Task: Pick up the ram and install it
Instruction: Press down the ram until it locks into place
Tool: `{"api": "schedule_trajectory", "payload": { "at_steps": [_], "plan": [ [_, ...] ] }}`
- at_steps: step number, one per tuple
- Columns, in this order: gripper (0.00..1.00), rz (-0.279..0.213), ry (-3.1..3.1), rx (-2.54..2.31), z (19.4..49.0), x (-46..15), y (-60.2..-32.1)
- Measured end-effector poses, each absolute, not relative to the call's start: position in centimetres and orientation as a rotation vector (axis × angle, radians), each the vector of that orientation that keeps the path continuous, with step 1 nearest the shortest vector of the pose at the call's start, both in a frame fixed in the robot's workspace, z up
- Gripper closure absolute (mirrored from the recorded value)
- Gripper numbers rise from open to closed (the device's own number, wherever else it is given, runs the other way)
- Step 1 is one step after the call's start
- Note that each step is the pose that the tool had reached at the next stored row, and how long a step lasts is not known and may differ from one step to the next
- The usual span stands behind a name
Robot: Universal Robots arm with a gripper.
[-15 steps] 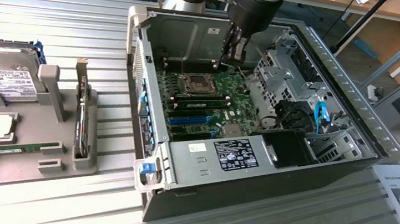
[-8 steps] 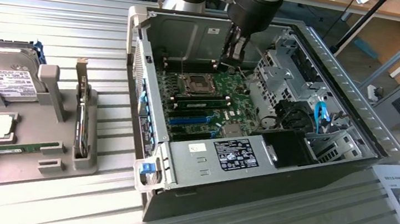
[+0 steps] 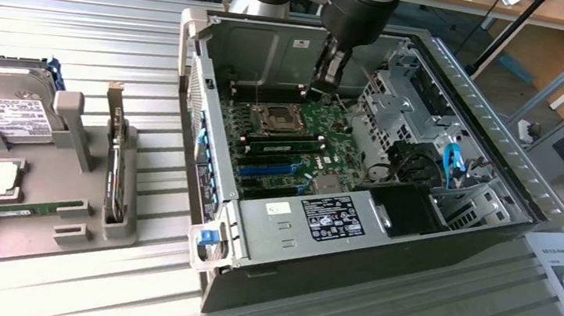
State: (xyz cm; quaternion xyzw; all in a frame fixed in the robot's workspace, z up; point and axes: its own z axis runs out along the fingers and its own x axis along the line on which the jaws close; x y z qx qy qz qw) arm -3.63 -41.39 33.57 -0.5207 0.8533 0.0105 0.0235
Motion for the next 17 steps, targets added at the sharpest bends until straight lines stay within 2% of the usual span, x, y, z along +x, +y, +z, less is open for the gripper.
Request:
{"api": "schedule_trajectory", "payload": {
  "at_steps": [17],
  "plan": [
    [0.89,0.028,2.746,-1.424,33.57,-3.63,-41.39]
  ]
}}
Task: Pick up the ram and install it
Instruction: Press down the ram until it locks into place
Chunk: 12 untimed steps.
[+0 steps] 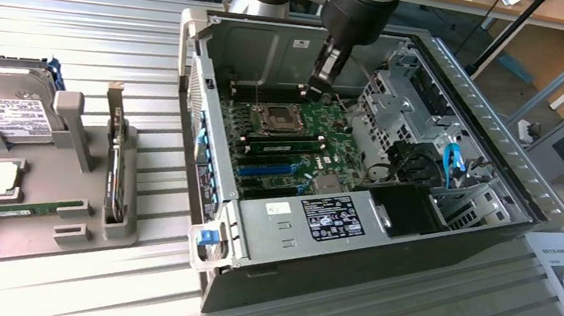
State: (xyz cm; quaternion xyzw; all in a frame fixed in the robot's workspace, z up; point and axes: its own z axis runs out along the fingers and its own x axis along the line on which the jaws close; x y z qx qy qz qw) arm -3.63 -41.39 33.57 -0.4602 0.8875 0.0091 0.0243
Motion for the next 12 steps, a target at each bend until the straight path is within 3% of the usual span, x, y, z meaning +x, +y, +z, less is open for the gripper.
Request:
{"api": "schedule_trajectory", "payload": {
  "at_steps": [12],
  "plan": [
    [0.89,0.024,2.813,-1.283,33.57,-3.63,-41.39]
  ]
}}
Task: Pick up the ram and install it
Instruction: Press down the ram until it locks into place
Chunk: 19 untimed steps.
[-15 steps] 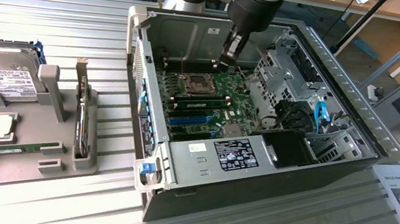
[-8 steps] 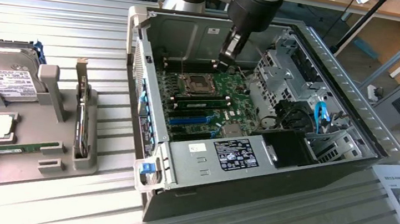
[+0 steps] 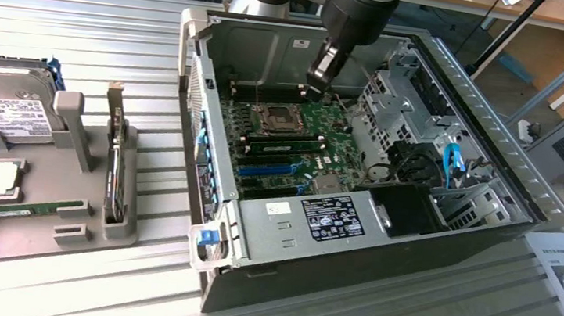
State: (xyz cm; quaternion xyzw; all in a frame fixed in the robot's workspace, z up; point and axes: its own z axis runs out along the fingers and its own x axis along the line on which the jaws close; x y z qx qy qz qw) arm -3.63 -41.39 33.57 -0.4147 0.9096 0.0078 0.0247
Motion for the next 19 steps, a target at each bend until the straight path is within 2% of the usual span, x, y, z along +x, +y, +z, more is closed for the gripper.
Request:
{"api": "schedule_trajectory", "payload": {
  "at_steps": [19],
  "plan": [
    [0.89,0.016,2.932,-0.978,33.57,-3.63,-41.39]
  ]
}}
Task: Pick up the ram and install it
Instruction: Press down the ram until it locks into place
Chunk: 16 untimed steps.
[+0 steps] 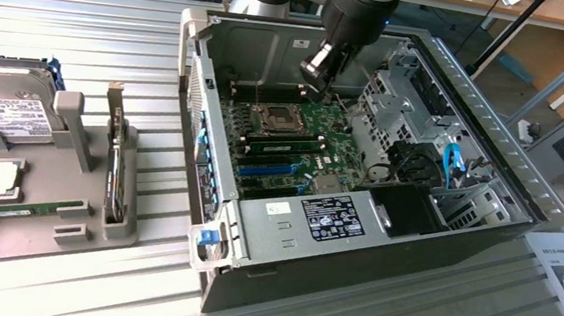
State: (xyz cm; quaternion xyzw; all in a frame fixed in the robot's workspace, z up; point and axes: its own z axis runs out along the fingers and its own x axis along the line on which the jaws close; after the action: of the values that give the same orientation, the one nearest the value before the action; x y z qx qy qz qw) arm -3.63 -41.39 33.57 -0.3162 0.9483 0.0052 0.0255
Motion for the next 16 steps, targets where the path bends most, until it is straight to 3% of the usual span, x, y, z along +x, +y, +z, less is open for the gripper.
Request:
{"api": "schedule_trajectory", "payload": {
  "at_steps": [16],
  "plan": [
    [0.89,0.01,3.001,-0.734,33.57,-3.63,-41.39]
  ]
}}
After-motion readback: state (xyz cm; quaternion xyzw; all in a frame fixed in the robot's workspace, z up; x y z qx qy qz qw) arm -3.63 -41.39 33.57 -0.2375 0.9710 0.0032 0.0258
